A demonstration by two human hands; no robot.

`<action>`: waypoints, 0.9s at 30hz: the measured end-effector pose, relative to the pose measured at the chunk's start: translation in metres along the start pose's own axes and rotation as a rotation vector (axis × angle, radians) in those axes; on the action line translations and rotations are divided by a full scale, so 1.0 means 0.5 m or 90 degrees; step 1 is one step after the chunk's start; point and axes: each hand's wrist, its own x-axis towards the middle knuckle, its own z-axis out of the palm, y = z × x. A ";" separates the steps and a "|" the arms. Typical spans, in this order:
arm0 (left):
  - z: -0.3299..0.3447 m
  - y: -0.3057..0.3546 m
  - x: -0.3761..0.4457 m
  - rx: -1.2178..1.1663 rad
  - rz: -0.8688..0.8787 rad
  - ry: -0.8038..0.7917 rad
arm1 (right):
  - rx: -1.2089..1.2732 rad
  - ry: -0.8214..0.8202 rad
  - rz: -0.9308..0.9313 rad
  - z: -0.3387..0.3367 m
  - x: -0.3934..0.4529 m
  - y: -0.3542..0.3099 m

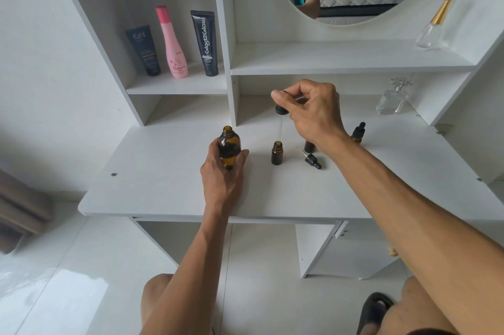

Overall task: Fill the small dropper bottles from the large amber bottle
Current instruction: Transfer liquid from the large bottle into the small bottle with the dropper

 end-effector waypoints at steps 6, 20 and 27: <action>-0.001 0.002 -0.001 -0.002 -0.003 -0.003 | -0.003 0.003 -0.012 -0.003 0.001 -0.005; -0.003 0.004 -0.002 0.006 -0.003 -0.006 | -0.005 0.000 -0.001 -0.002 -0.002 -0.006; -0.005 0.008 -0.004 0.010 -0.007 -0.009 | 0.040 0.013 0.008 -0.010 -0.001 -0.019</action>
